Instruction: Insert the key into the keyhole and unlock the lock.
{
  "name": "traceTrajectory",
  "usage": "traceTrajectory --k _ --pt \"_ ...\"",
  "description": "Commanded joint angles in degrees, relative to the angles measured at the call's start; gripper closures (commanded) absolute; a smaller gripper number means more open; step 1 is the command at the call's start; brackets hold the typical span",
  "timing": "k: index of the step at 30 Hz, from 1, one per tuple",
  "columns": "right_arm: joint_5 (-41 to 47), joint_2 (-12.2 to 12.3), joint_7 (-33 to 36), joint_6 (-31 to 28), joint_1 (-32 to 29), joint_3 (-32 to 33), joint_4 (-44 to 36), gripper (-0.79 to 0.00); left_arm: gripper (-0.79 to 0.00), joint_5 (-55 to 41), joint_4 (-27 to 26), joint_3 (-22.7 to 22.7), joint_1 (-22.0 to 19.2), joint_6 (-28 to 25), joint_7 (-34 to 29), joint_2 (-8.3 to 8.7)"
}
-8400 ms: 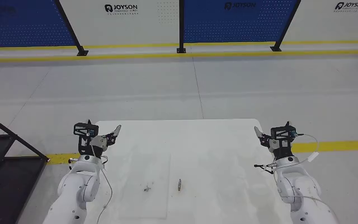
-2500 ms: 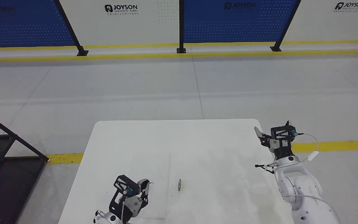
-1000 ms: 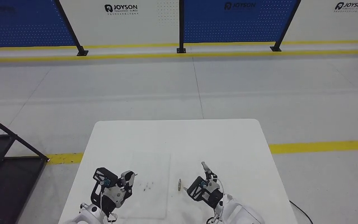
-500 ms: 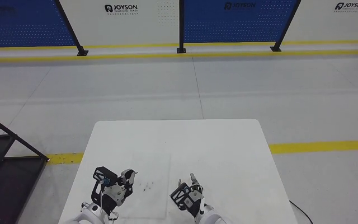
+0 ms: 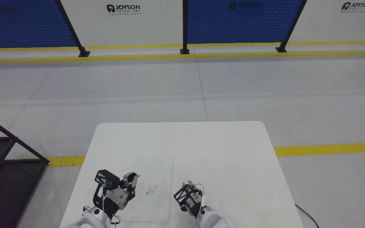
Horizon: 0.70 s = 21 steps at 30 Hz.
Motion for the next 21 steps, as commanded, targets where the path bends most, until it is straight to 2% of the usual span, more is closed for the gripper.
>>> traceTrajectory --k 1,13,16,21 --pt "0.4 -0.2 0.0 0.2 0.4 -0.2 0.6 -0.379 0.0 0.0 0.0 0.0 0.0 0.0 0.0 0.0" --pt "3.0 -1.5 0.6 1.7 3.1 -1.4 4.1 -0.32 0.0 0.0 0.0 0.0 0.0 0.0 0.0 0.0" --pt "3.7 -3.0 1.8 6.5 5.2 -3.8 6.0 -0.277 0.0 0.0 0.0 0.0 0.0 0.0 0.0 0.0" --pt "4.9 -4.8 1.1 9.3 7.5 -6.5 9.7 -0.102 0.0 0.0 0.0 0.0 0.0 0.0 0.0 0.0"
